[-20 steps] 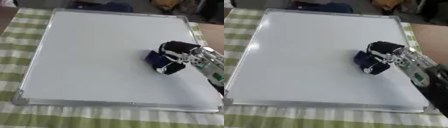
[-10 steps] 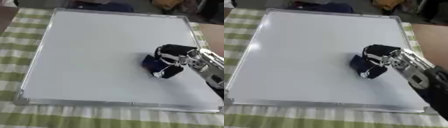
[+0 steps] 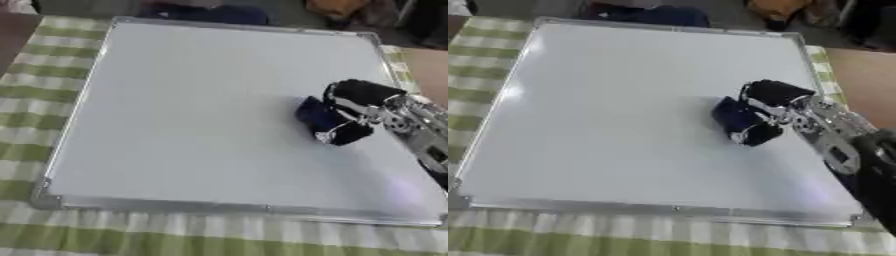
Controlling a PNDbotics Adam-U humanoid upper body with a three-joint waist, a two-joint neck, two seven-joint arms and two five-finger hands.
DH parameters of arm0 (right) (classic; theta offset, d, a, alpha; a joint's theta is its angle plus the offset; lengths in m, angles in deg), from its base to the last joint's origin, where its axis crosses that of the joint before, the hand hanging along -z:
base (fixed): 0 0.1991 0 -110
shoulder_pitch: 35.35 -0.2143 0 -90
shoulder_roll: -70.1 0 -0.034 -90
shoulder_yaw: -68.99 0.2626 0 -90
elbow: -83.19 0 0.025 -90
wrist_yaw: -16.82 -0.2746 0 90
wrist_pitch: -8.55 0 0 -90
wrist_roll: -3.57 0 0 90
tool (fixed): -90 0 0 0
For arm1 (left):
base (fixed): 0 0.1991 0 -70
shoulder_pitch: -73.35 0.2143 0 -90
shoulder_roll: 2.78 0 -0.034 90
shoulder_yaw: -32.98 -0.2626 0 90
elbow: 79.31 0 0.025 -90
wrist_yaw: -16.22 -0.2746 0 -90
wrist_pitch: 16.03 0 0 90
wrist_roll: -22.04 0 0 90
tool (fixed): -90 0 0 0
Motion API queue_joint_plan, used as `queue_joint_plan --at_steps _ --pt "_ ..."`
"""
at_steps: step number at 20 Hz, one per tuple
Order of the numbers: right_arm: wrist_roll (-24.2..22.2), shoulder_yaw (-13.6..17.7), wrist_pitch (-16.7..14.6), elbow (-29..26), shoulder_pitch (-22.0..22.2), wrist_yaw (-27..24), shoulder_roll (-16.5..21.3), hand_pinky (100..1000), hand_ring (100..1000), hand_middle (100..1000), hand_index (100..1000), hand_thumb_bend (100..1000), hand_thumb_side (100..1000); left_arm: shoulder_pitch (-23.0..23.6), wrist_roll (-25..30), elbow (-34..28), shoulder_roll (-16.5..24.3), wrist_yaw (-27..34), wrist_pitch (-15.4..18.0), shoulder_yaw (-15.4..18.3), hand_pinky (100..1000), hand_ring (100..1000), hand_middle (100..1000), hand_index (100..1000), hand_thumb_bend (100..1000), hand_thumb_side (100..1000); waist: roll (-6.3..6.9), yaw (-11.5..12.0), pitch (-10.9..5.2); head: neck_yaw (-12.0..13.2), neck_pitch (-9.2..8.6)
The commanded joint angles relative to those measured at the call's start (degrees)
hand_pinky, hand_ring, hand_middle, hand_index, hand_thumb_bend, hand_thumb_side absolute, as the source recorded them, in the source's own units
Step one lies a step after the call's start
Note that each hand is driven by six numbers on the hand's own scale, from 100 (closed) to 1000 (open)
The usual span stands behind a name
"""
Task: Wipe the whiteboard clean with a brush.
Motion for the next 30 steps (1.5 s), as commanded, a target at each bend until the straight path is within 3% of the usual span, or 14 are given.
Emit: queue_joint_plan --at_steps 1,11,20,25,30 --pt "1.5 1.2 0.6 5.0 0.0 2.1 0.9 222 186 251 331 100 429 -0.4 0.0 -1.1 0.8 -0.3 0.3 0.1 502 488 490 425 100 1000 0.48 0.1 -0.47 -0.1 -0.82" --pt "2.9 4.0 2.1 14.8 -1.4 2.1 0.4 228 193 259 336 100 422 -0.5 0.1 -1.1 0.8 -0.4 0.6 0.1 502 488 490 424 100 1000 0.80 0.1 0.01 0.0 -1.04" --pt "0.7 4.5 -0.3 14.2 -3.9 2.8 2.5 193 170 234 351 100 454 -0.6 0.2 -1.1 1.0 -0.4 0.6 0.0 503 488 490 425 100 1000 0.63 0.0 -0.03 0.1 -0.82" --pt "1.0 5.5 -0.9 14.8 -5.0 7.1 4.3 188 164 227 365 100 476 -1.3 0.4 -1.1 1.0 -0.3 0.8 -0.1 503 488 490 425 100 1000 -0.02 1.3 0.53 -0.7 -2.29" --pt "0.6 7.6 -1.0 18.1 -5.6 7.7 4.7 182 162 225 367 100 478 -1.5 0.4 -1.1 1.1 -0.5 1.0 0.0 502 487 490 423 100 1000 -0.44 2.1 1.57 -1.1 -4.18"
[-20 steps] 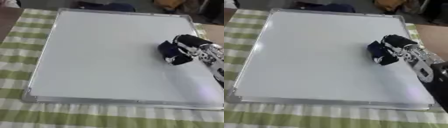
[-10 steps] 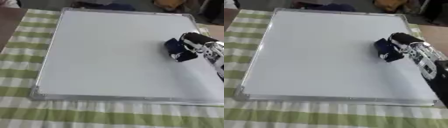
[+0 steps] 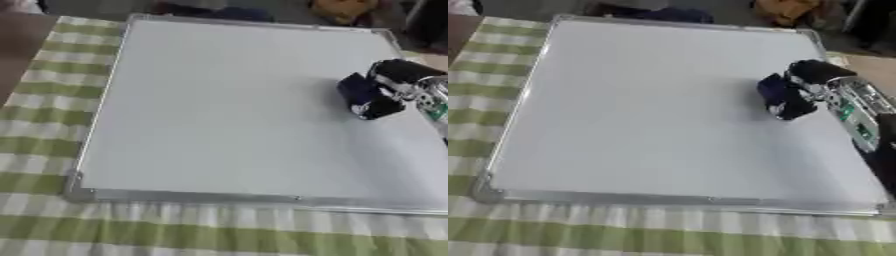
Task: Wipe the whiteboard clean with a brush.
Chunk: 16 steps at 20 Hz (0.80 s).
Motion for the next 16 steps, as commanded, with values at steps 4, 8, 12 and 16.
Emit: queue_joint_plan --at_steps 4,8,12,16 --pt "-0.5 0.7 -0.4 3.7 0.2 1.0 1.4 178 158 220 365 100 471 -0.8 0.2 -1.1 1.1 -0.6 0.4 0.0 503 487 490 423 100 1000 0.29 -0.2 0.04 0.1 -1.95" --pt "-3.4 0.6 -1.3 3.6 0.0 -3.9 1.2 170 151 211 360 100 461 -0.7 0.2 -1.1 1.1 -0.6 0.4 0.0 503 487 490 423 100 1000 0.48 -0.4 -0.06 0.3 -1.43" --pt "-6.0 0.4 -2.0 1.3 0.2 -8.1 1.5 162 143 200 354 100 459 -0.5 0.2 -1.1 1.1 -0.6 0.3 0.0 504 487 491 424 100 1000 0.74 -0.7 -0.49 0.4 -0.86" --pt "-7.9 -0.3 -2.7 -4.3 1.4 -12.2 2.3 159 141 197 352 100 462 -0.5 0.0 -1.1 1.1 -0.4 0.2 0.0 505 488 491 425 100 1000 0.82 -1.3 -1.16 0.8 -0.19"
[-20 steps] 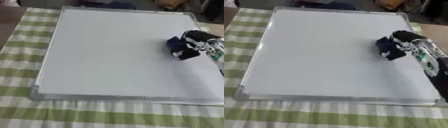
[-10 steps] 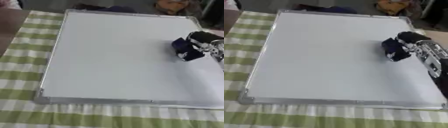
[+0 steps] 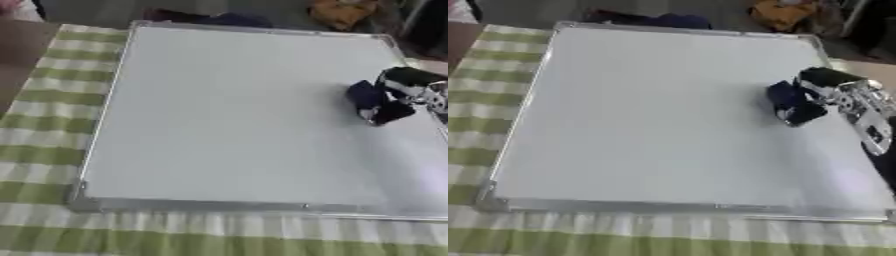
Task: Wipe the whiteboard clean with a brush.
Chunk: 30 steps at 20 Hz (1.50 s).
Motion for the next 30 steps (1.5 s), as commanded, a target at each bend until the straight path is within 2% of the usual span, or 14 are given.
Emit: queue_joint_plan --at_steps 1,4,7,11,18,23,30 --pt "-1.9 -1.2 -0.2 -3.9 0.9 -2.7 1.7 159 141 197 352 100 462 -0.3 -0.2 -1.1 1.1 0.1 -0.1 0.0 505 488 491 425 100 1000 0.29 -0.1 -1.38 0.3 0.48" --pt "-2.9 -1.7 0.2 -5.8 1.5 -3.6 1.5 152 133 188 347 100 458 -0.5 -0.2 -1.1 1.0 0.3 -0.2 -0.1 506 489 491 427 100 1000 0.31 -0.1 -1.85 0.3 0.72" --pt "-4.7 -3.7 -1.4 -8.9 2.2 -5.5 0.5 148 130 184 345 100 458 -0.2 -0.2 -1.1 1.0 0.6 -0.6 -0.2 507 490 492 428 100 999 0.31 -0.5 -3.17 0.4 1.51" --pt "-6.6 -4.7 -2.5 -13.7 3.0 -8.5 0.5 146 127 180 343 100 463 -0.1 -0.2 -1.1 0.9 1.1 -1.1 -0.3 508 491 492 431 100 997 0.23 -1.0 -4.42 0.6 2.11" --pt "-9.0 -6.7 0.0 -21.8 2.2 -12.9 -0.8 141 122 174 340 100 469 0.0 -0.2 -1.1 0.7 1.7 -1.9 -0.6 508 492 492 433 100 995 0.02 -1.4 -6.01 0.6 2.91" --pt "-10.3 -8.3 0.8 -25.5 0.7 -12.3 -2.2 140 122 175 341 100 475 0.0 -0.3 -1.1 0.7 2.1 -2.1 -0.6 508 493 492 434 100 995 -0.06 -1.4 -6.59 0.4 3.32" --pt "-11.2 -12.0 -2.5 -30.0 -0.3 -7.8 -3.5 186 149 198 349 100 508 -0.1 -0.2 -1.1 0.7 2.2 -2.1 -0.7 508 492 492 434 100 996 -0.02 -1.2 -6.63 0.1 3.43"
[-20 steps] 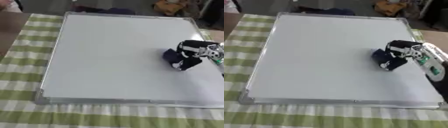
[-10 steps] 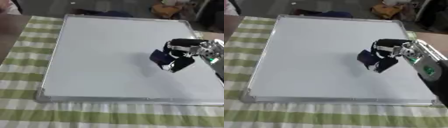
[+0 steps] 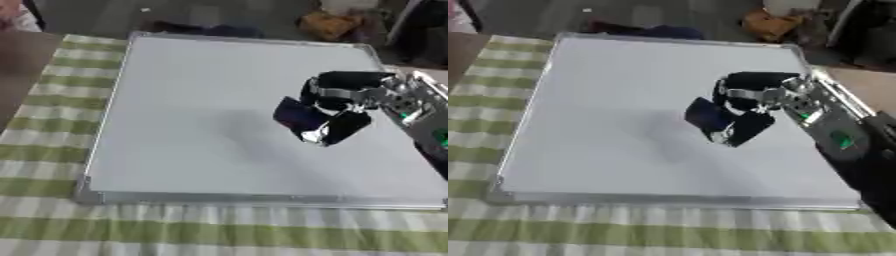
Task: Wipe the whiteboard clean with a brush.
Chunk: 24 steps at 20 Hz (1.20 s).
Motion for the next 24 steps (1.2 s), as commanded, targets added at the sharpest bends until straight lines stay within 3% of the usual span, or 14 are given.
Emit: queue_joint_plan --at_steps 1,7,10,18,20,21,24 --pt "-0.6 -1.2 -2.1 -3.2 -0.5 2.2 0.8 189 151 200 345 100 514 -0.3 0.0 -1.1 0.7 0.3 -0.1 0.0 508 492 492 434 100 997 0.31 0.1 -1.18 -0.3 0.26" --pt "-1.5 -3.3 -6.5 -5.3 -0.4 6.6 -0.5 226 174 215 188 100 584 -0.3 0.0 -1.1 0.6 0.4 0.0 0.0 507 492 492 434 100 997 0.50 0.5 -1.01 -0.4 0.44" --pt "-2.3 -4.2 -8.8 -5.2 -0.3 8.7 -1.1 238 183 225 133 210 600 -0.3 0.0 -1.1 0.5 0.4 0.0 -0.1 506 492 492 434 100 997 0.55 0.5 -0.93 -0.4 0.51" --pt "-2.4 -4.6 -13.4 -3.1 -0.3 12.4 -2.5 261 208 257 100 200 602 -0.2 -0.1 -1.1 0.5 0.3 0.0 -0.1 505 491 491 433 100 997 0.68 0.5 -0.81 -0.4 0.84" --pt "-2.1 -4.8 -13.7 -2.7 -0.3 13.4 -2.8 286 246 300 100 208 606 -0.2 0.0 -1.1 0.4 0.3 0.0 -0.1 505 491 491 432 100 997 0.75 0.5 -0.77 -0.5 1.01" --pt "-1.9 -5.0 -14.0 -2.7 -0.2 13.8 -2.9 349 351 399 100 221 610 -0.2 -0.1 -1.1 0.4 0.2 0.1 -0.1 505 491 491 432 100 997 0.79 0.5 -0.75 -0.5 1.08" --pt "-1.5 -5.4 -14.5 -2.7 -0.2 14.2 -3.2 474 551 513 100 259 621 -0.2 -0.1 -1.1 0.4 0.2 0.1 -0.1 504 491 491 432 100 997 0.88 0.5 -0.73 -0.5 1.20"
